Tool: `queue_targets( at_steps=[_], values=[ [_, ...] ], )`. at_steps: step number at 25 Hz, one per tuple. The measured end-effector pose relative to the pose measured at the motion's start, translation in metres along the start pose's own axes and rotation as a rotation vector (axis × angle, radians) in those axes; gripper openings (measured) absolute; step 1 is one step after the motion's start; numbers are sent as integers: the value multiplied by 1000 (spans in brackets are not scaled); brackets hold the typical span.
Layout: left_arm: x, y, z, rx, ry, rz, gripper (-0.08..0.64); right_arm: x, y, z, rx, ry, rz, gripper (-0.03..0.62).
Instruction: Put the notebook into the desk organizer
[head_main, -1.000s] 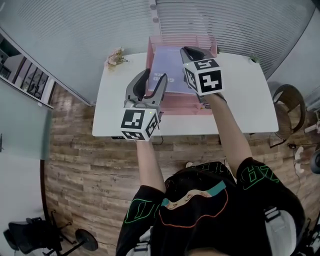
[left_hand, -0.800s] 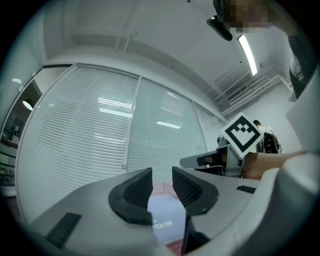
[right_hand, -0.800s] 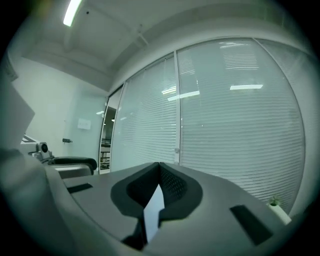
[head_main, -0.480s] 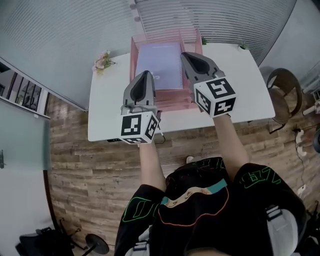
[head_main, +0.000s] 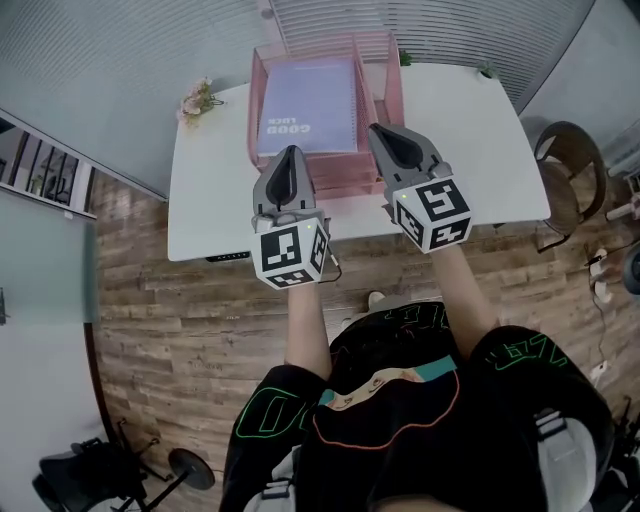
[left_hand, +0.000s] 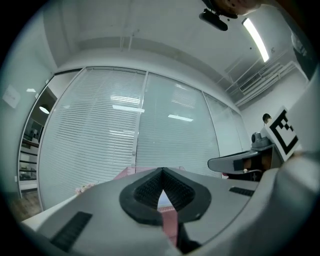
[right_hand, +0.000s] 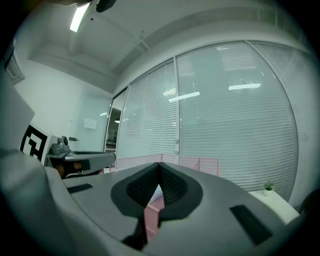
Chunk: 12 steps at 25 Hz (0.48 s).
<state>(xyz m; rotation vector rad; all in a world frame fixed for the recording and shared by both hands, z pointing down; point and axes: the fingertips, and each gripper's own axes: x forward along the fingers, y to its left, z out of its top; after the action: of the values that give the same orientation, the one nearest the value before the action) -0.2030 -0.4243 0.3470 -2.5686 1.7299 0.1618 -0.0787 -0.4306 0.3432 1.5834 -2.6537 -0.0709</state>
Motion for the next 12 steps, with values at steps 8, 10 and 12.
queue_targets(
  at_steps=[8, 10, 12],
  values=[
    [-9, 0, -18, -17, 44, 18, -6, -3, 11, -20, -10, 45, 25, 2],
    [-10, 0, -21, -22, 48, 24, -6, -3, 11, -23, -12, 52, 26, 2],
    [-11, 0, -22, -25, 49, 29, -6, -3, 11, -25, -14, 57, 28, 2]
  ],
)
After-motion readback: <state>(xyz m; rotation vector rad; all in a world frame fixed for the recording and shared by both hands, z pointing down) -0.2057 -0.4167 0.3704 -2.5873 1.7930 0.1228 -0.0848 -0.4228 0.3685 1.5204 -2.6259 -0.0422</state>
